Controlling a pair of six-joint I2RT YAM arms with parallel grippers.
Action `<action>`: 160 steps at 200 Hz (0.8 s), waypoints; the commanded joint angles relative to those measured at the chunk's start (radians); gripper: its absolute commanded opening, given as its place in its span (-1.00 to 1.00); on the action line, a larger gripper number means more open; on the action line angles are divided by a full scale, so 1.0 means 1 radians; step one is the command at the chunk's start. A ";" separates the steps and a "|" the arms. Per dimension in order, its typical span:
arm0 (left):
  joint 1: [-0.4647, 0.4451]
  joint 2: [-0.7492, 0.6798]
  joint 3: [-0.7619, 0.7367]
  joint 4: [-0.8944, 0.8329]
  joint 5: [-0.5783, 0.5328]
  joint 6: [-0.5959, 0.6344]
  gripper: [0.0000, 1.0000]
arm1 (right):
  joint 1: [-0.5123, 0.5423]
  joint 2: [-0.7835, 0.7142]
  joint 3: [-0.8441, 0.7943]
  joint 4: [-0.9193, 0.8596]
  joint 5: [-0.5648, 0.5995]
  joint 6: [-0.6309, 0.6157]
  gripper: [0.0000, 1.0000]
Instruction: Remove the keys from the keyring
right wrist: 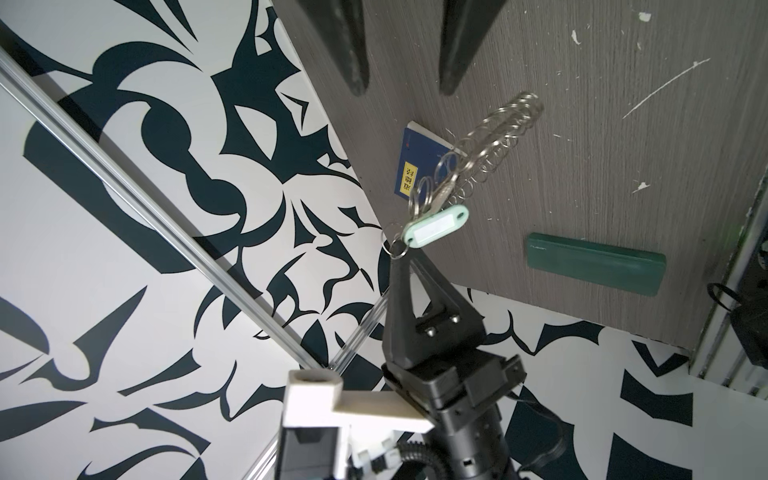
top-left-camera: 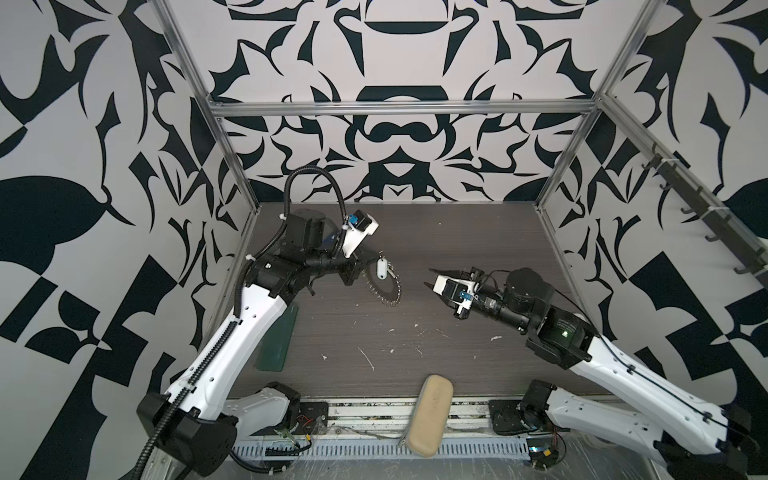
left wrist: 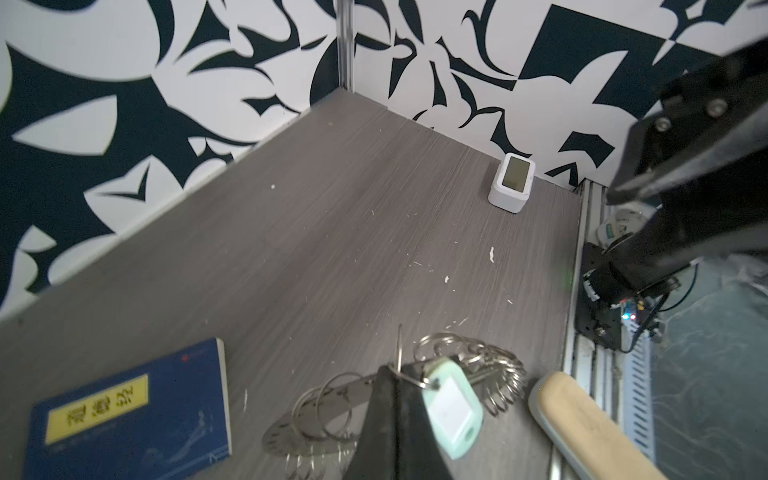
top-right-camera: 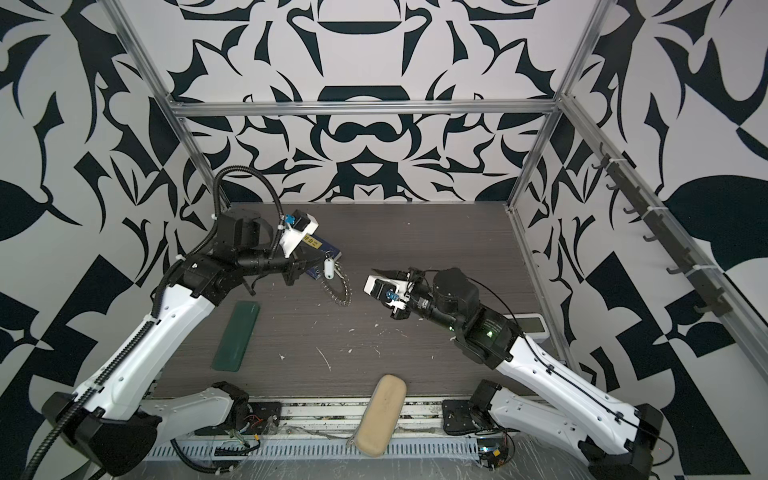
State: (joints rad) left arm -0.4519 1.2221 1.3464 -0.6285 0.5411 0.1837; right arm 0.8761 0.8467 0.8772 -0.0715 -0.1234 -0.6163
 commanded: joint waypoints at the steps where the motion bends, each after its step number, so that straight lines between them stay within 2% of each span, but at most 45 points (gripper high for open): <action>1: 0.002 0.073 0.103 -0.203 0.003 -0.167 -1.00 | 0.041 -0.007 -0.021 0.071 0.099 0.006 -0.08; 25: 0.001 0.142 0.166 -0.296 0.023 -0.247 -1.00 | 0.058 0.016 -0.021 0.082 0.112 -0.006 0.04; 47: 0.002 0.160 0.168 -0.289 0.072 -0.332 -1.00 | 0.081 0.033 -0.051 0.149 0.153 -0.025 0.14; 58: 0.002 0.166 0.166 -0.277 0.093 -0.367 -1.00 | 0.092 0.048 -0.076 0.227 0.192 -0.034 0.30; 65: 0.002 0.170 0.170 -0.277 0.098 -0.381 -1.00 | 0.100 0.061 -0.086 0.265 0.209 -0.043 0.47; 69: 0.001 0.171 0.169 -0.274 0.094 -0.392 -1.00 | 0.103 0.071 -0.088 0.281 0.216 -0.050 0.66; 86: 0.002 0.173 0.169 -0.260 0.094 -0.429 -1.00 | 0.125 0.120 -0.096 0.345 0.259 -0.094 0.98; 118: 0.002 0.165 0.163 -0.232 0.069 -0.483 -1.00 | 0.144 0.222 -0.103 0.484 0.307 -0.142 0.99; 160: 0.002 0.163 0.166 -0.217 0.053 -0.515 -1.00 | 0.164 0.364 -0.063 0.630 0.432 -0.214 0.99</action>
State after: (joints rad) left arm -0.4515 1.4021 1.4887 -0.8536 0.5888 -0.2855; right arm 1.0298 1.1618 0.7731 0.3733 0.2070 -0.7788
